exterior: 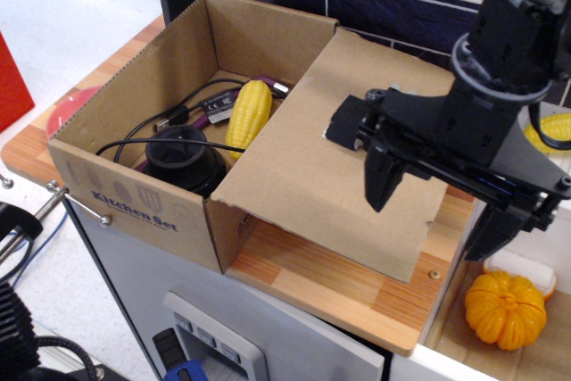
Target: Close brown1fbox flap
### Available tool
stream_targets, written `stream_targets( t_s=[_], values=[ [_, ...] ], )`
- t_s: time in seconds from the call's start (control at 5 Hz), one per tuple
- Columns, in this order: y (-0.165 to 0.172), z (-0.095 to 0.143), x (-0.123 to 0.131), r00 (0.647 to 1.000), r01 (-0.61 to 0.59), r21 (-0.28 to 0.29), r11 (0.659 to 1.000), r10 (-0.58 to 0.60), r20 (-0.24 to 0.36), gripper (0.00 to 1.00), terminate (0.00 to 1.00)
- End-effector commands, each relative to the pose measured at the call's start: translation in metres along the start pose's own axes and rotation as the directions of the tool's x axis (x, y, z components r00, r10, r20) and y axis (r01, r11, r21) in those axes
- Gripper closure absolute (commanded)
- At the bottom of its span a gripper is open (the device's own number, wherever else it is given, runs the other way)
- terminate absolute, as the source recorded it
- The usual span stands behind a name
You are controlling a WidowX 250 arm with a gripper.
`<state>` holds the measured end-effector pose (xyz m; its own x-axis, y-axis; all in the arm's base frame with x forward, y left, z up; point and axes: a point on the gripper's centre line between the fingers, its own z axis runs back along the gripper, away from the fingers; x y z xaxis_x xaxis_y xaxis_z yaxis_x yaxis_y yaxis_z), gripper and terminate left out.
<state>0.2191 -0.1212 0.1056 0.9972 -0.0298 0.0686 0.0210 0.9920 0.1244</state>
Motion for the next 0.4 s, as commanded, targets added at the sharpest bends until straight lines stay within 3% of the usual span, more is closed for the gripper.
stream_targets(
  t_s=[0.0,0.2],
  values=[
    [0.0,0.0,0.0,1.0,0.0,0.0,1.0,0.0,0.0,0.0,0.0],
    [-0.0008,-0.0044,0.0031,1.0,0.026,0.074,0.997,-0.025,-0.009,0.0,0.0]
  ],
)
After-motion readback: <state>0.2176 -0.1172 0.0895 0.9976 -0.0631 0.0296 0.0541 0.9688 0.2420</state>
